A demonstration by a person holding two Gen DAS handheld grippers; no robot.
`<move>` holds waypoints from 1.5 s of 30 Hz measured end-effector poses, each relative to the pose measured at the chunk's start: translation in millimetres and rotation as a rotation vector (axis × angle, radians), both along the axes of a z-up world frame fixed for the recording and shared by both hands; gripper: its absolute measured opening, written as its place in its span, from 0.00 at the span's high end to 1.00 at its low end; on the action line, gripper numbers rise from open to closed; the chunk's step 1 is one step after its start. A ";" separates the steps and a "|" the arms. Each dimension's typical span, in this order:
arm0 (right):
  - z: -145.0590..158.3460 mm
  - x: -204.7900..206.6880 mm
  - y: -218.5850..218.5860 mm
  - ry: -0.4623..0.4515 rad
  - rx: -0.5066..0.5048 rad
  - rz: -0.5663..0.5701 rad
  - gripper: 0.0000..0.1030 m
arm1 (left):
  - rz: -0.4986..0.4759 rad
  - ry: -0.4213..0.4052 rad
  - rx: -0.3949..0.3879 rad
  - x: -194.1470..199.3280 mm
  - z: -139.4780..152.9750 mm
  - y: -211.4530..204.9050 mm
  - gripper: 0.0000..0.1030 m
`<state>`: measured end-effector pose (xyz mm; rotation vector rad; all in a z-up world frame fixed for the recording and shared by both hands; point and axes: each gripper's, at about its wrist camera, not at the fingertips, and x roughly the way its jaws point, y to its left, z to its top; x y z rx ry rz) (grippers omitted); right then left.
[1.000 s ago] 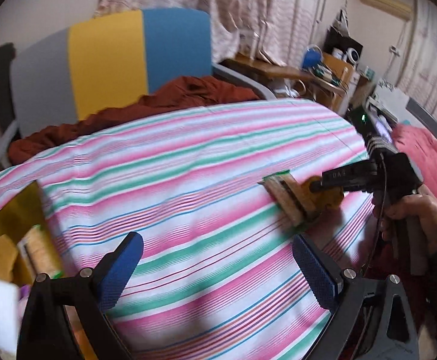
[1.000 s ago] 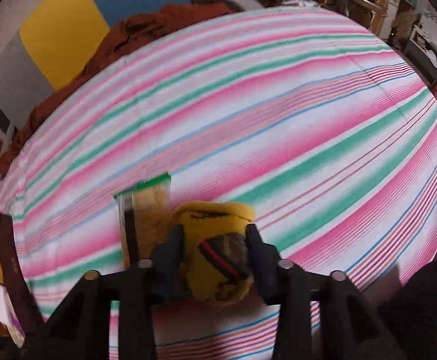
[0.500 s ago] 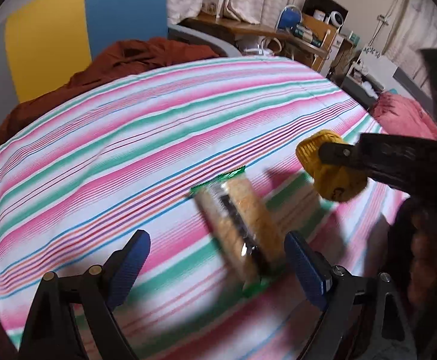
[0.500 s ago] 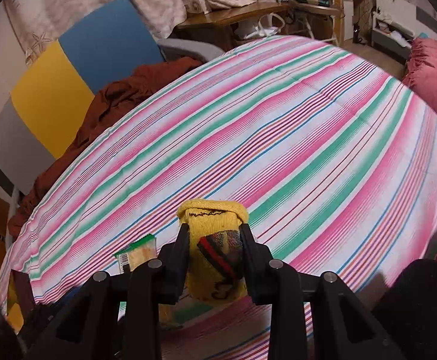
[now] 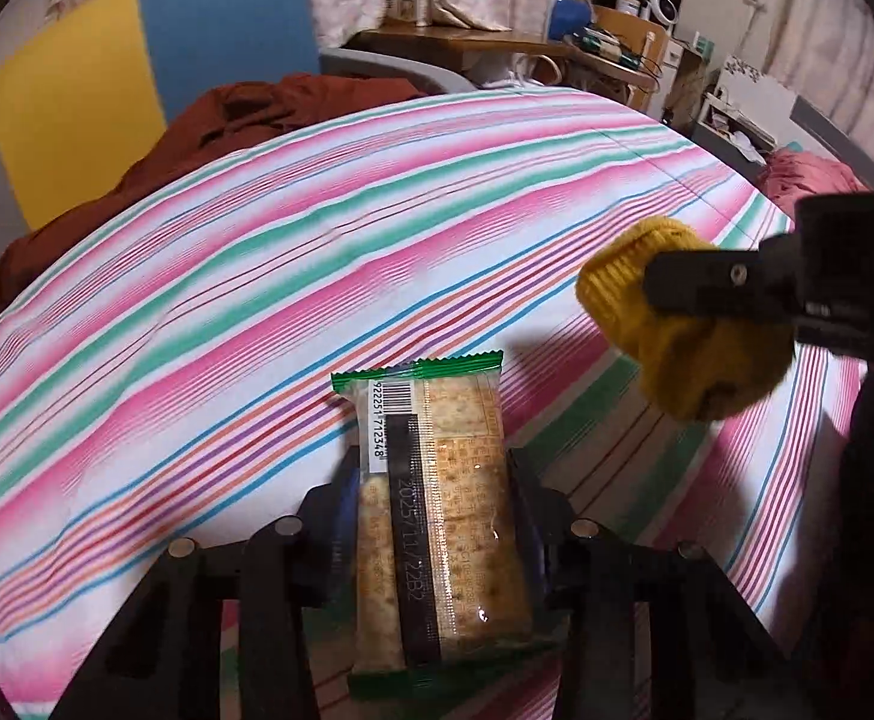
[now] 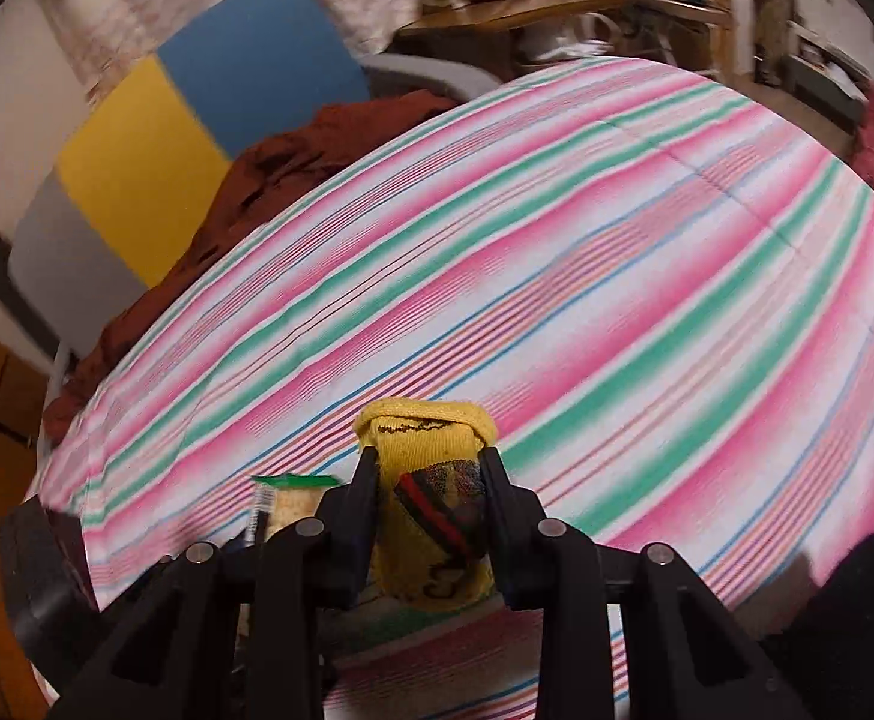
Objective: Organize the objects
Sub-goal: 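Carry the cracker packet with the left gripper toward the tray while the right gripper carries the yellow item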
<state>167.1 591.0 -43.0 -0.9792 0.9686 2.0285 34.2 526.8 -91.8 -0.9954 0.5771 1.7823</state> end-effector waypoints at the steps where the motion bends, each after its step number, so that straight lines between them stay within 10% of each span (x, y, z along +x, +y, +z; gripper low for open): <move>1: -2.1 -6.1 -1.4 -0.001 -0.011 0.032 0.70 | 0.009 0.005 0.002 -2.3 0.1 -9.2 0.56; 27: -1.6 -65.6 -62.8 -0.112 0.061 0.370 0.70 | 0.324 0.117 0.207 -26.7 96.7 -223.5 0.56; 45: 56.3 -230.5 -282.1 0.116 0.056 0.879 0.70 | 0.737 0.073 0.267 -87.9 78.2 -408.6 0.56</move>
